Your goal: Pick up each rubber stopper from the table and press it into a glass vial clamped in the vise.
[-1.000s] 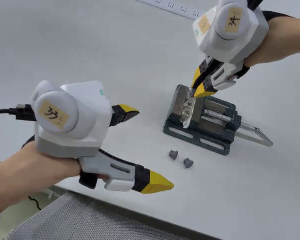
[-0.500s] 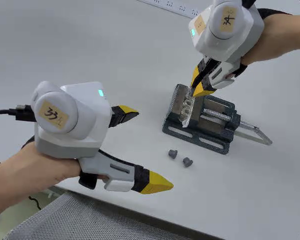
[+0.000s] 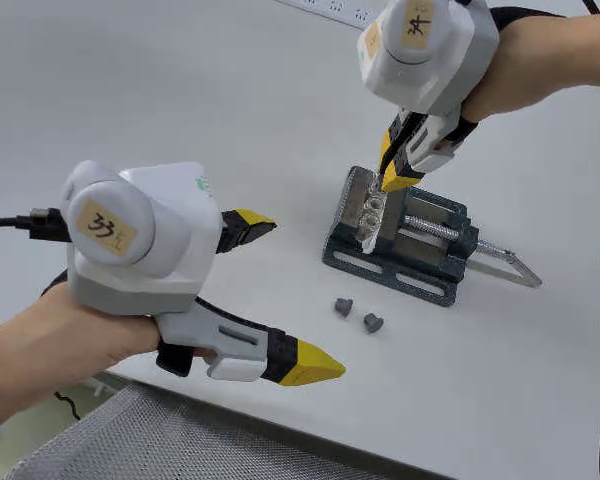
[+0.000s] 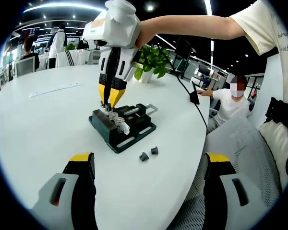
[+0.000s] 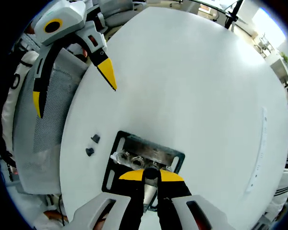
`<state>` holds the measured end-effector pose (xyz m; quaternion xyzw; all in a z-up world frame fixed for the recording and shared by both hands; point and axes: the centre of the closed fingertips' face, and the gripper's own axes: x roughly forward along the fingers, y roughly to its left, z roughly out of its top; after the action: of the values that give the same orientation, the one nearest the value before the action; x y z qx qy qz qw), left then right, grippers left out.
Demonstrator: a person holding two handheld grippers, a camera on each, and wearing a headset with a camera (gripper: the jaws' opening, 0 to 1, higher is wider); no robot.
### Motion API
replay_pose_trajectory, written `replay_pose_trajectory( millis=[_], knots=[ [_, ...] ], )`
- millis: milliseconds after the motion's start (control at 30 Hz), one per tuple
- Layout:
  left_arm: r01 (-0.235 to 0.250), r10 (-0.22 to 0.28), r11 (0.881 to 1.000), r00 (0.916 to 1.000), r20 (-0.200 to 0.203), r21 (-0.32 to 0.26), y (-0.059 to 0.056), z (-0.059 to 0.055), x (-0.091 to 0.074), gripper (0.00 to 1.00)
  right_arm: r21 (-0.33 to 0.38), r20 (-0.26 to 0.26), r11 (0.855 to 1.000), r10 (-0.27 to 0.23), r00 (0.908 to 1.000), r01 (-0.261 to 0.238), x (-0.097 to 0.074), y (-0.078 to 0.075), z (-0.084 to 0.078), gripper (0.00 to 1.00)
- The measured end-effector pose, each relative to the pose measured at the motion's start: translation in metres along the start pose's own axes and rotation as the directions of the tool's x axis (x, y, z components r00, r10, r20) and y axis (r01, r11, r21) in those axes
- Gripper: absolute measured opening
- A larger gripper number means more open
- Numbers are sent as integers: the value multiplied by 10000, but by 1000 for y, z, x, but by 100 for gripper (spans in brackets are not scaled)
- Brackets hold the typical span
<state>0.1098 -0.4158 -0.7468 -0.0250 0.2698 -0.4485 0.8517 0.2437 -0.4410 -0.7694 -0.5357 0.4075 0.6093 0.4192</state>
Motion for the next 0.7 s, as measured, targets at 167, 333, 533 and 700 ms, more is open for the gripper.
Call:
replay_pose_trajectory(
  millis=[167, 333, 533, 700],
  knots=[
    [18, -18, 10000, 10000, -12, 1, -1, 0, 1, 94, 356, -313, 9994, -20, 9995, 31, -1, 3, 0, 3],
    [37, -37, 10000, 10000, -9, 3, -2, 0, 2, 94, 929, -475, 9956, -90, 9988, 134, 0, 3, 0, 3],
    [76, -76, 10000, 10000, -23, -7, -4, 0, 3, 93, 1690, -572, 9851, -218, 9981, 312, 0, 3, 0, 3],
    [84, -84, 10000, 10000, -28, -10, -5, 1, 3, 93, 1304, -407, 9902, -447, 9982, 496, 0, 3, -1, 4]
  ],
)
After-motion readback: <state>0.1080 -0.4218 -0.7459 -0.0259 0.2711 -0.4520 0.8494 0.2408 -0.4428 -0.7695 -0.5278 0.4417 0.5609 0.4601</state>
